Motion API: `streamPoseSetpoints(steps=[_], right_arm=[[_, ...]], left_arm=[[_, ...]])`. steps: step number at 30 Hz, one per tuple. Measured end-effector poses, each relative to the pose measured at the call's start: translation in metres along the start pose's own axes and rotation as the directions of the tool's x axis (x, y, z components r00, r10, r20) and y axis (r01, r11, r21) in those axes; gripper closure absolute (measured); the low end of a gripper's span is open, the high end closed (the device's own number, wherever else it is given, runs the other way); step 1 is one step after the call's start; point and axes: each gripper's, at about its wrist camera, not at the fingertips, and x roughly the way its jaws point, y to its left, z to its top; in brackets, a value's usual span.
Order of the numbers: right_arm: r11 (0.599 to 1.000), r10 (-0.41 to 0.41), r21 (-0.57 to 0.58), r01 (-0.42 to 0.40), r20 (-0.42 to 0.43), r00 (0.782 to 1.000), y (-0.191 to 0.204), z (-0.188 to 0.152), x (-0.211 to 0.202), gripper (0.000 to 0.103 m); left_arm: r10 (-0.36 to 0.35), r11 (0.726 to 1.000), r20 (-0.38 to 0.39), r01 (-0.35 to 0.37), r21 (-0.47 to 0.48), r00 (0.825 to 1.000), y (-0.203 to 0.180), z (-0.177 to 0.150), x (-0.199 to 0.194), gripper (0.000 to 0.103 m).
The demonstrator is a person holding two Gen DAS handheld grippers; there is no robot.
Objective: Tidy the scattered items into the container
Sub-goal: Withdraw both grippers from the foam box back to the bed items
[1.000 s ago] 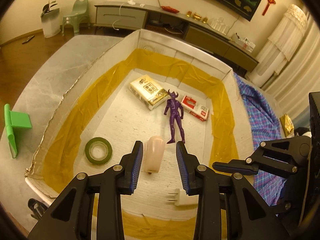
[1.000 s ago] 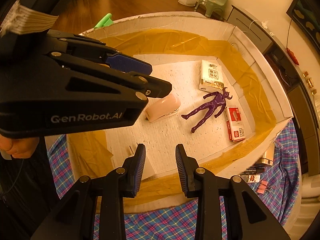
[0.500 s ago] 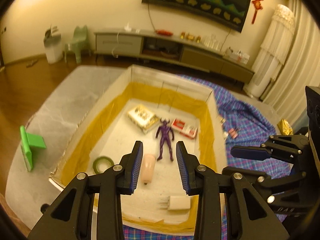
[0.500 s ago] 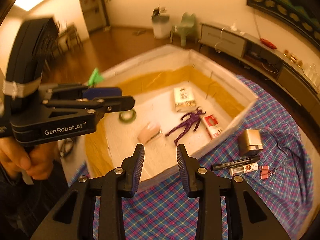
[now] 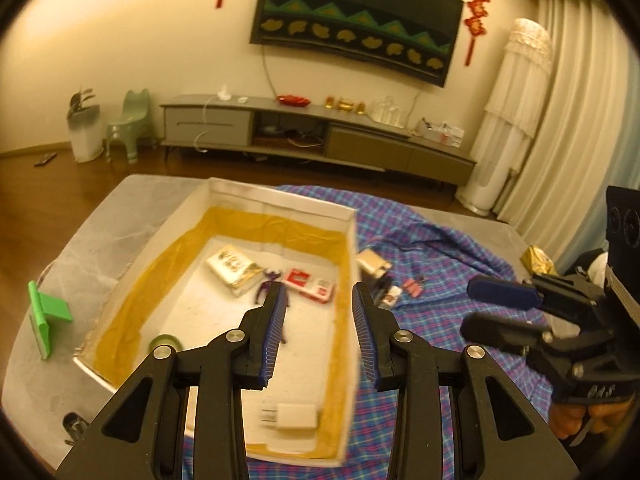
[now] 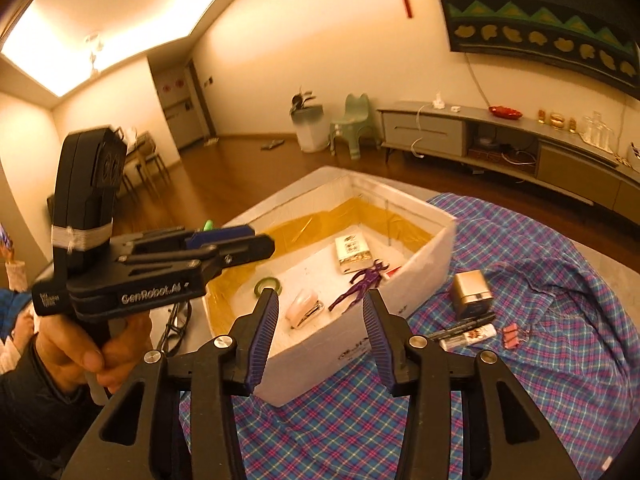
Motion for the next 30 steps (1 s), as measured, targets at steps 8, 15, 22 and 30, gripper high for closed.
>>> streamPoseSetpoints(steps=[8,15,22,30], right_arm=[[0.978,-0.064,0.200,0.052,0.053,0.997,-0.072,-0.017,-0.030,0.053],[0.933,-0.121,0.337,0.126,-0.037,0.992,-0.132,-0.043,-0.015,0.053],[0.936,-0.182,0.272,0.223,-0.166,0.969,-0.167,-0.054,0.027,0.053],[0.946,-0.239,0.161,0.283,-0.246,0.939,-0.198,-0.057,0.077,0.053]], left_arm=[[-0.058,0.995,-0.047,0.062,0.075,0.997,-0.053,-0.008,0.021,0.066],[-0.088,0.986,-0.133,0.105,0.129,0.987,-0.093,-0.021,0.056,0.062],[-0.061,0.986,-0.245,0.097,0.138,0.968,-0.111,-0.032,0.111,0.055],[-0.022,0.990,-0.318,0.066,0.128,0.948,-0.115,-0.030,0.180,0.055]])
